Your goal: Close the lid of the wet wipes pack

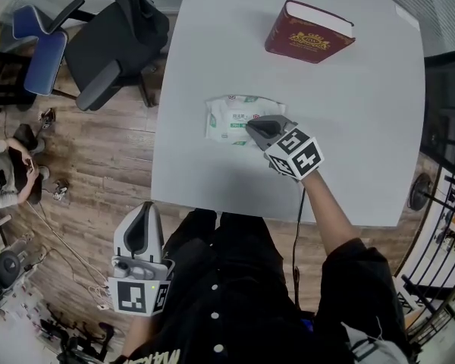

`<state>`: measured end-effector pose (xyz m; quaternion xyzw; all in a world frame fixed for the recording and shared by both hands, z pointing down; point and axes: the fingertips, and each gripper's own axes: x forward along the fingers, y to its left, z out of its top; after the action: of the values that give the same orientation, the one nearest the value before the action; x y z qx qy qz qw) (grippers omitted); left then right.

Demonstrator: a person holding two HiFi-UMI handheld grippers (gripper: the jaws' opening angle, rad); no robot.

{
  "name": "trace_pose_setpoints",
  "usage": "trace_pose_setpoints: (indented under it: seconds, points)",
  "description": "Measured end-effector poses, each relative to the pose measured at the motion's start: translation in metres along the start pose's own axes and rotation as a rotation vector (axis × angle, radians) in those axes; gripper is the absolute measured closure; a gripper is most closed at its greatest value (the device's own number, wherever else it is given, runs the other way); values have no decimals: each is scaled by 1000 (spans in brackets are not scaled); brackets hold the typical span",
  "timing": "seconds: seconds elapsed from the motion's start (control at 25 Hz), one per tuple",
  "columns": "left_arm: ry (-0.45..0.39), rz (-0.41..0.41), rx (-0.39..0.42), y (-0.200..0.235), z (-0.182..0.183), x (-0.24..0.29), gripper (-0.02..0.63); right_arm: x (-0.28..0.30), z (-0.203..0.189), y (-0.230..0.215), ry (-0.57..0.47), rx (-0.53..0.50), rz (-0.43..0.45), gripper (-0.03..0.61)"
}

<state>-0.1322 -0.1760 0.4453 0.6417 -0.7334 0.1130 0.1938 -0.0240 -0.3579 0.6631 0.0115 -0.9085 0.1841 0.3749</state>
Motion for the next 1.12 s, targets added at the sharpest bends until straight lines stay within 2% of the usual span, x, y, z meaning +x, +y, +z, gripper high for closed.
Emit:
trace_pose_setpoints:
  seconds: [0.6, 0.84, 1.12]
  points:
    - [28, 17, -12, 6, -11, -4, 598, 15, -5, 1, 47, -64, -59, 548]
    - [28, 16, -10, 6, -13, -4, 598, 18, -4, 6, 86, -133, -108, 549]
    - [10, 13, -2, 6, -9, -8, 598, 17, -4, 6, 83, -125, -118, 549]
